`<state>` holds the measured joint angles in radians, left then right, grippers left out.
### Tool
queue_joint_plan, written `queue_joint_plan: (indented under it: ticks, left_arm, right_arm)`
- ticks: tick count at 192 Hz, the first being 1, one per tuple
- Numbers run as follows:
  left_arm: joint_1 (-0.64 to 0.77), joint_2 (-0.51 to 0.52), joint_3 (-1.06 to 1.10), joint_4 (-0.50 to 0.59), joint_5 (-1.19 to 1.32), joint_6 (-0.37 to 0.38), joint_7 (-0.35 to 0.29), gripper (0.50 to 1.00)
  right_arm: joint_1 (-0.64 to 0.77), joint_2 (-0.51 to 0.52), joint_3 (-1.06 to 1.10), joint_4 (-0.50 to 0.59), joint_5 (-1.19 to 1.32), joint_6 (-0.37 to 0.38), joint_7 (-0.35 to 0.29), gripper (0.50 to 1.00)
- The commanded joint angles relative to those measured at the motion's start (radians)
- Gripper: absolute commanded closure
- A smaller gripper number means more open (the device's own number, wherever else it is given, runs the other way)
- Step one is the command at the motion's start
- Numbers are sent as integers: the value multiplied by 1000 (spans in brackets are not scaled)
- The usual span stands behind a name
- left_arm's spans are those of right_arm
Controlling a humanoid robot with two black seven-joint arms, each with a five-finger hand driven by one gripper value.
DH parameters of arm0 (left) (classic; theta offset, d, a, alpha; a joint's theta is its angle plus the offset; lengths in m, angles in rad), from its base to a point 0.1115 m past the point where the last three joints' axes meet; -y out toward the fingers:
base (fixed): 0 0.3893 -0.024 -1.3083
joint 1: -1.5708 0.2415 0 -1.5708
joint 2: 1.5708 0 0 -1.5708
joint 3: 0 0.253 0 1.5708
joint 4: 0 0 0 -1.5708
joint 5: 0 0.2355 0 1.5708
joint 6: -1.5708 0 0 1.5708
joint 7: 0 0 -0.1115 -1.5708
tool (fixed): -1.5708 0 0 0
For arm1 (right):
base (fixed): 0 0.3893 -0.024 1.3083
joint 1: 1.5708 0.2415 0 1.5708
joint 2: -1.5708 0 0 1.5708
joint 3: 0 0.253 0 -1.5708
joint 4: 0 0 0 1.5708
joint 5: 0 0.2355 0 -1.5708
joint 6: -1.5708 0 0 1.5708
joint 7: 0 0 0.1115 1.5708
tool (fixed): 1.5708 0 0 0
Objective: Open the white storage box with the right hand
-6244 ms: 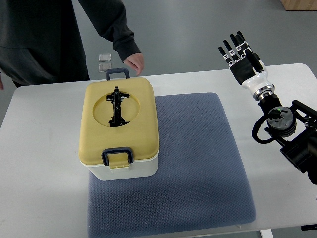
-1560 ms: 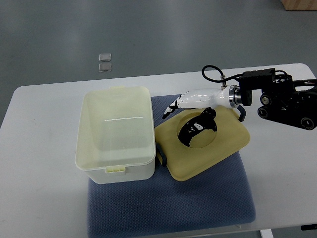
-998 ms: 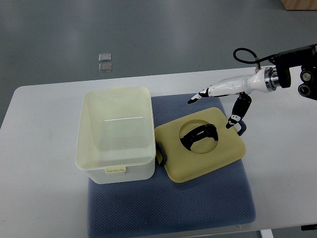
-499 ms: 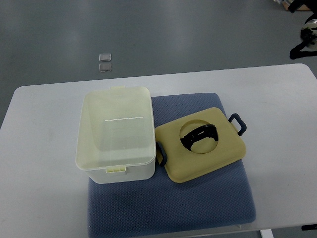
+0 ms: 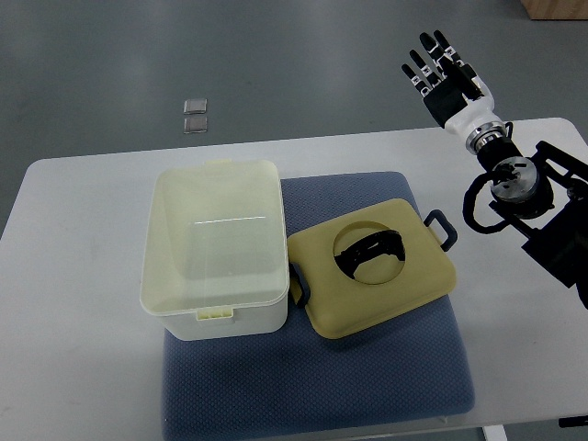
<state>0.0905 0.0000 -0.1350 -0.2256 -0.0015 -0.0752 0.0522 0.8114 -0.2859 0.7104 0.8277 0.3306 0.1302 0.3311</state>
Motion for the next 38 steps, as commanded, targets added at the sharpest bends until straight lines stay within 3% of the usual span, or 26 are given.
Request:
queue_joint_plan:
  ticks: [1,38]
  left_arm:
    - [0,0,0,0,0,0,0,500]
    - [0,0,0,0,0,0,0,500]
  right_arm:
    - [-15,-2,0,-2,-1,19,2,564]
    - [-34,-18,1,-12,1,74,29,564]
